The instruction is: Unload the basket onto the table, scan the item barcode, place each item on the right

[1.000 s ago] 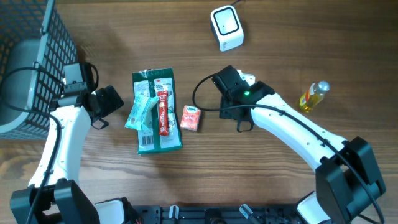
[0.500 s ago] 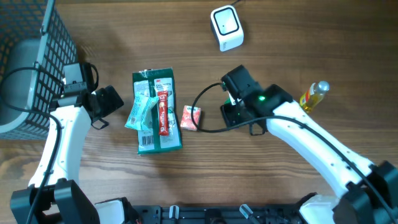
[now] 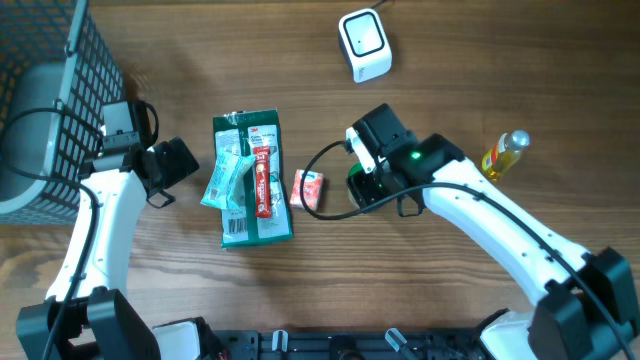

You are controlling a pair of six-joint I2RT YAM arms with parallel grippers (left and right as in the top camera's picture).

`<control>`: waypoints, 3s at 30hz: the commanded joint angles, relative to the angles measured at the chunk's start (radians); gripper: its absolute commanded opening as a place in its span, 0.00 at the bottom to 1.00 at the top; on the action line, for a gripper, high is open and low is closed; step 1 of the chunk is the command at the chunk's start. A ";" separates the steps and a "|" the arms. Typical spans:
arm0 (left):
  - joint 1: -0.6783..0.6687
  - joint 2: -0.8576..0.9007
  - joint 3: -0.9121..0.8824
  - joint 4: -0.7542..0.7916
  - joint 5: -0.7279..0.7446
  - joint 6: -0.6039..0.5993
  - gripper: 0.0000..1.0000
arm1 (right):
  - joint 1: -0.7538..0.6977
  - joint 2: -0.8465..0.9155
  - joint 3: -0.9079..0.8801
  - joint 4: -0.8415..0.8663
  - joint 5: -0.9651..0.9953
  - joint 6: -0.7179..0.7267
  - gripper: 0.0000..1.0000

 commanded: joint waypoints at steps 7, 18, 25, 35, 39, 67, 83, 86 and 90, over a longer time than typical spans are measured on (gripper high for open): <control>0.005 -0.015 0.014 0.002 0.005 0.001 1.00 | -0.003 0.045 0.000 0.009 -0.016 -0.162 0.88; 0.005 -0.015 0.014 0.002 0.005 0.002 1.00 | -0.001 0.045 0.078 0.026 -0.017 0.050 0.99; 0.005 -0.015 0.014 0.002 0.005 0.002 1.00 | 0.000 0.055 0.061 0.009 -0.007 0.132 0.98; 0.005 -0.015 0.014 0.002 0.005 0.001 1.00 | 0.010 0.134 -0.010 0.035 0.002 0.303 0.95; 0.005 -0.015 0.014 0.002 0.005 0.001 1.00 | 0.040 0.179 -0.010 0.045 0.024 0.260 0.92; 0.005 -0.015 0.014 0.002 0.005 0.002 1.00 | -0.022 0.080 0.032 0.007 0.040 0.477 0.36; 0.005 -0.015 0.014 0.002 0.005 0.001 1.00 | -0.134 -0.011 0.031 -0.047 -0.212 0.470 0.04; 0.005 -0.015 0.014 0.002 0.005 0.001 1.00 | -0.134 -0.011 0.031 -0.032 -0.212 0.470 0.04; 0.005 -0.015 0.014 0.002 0.005 0.001 1.00 | -0.152 -0.011 0.133 -0.053 -0.259 0.450 0.04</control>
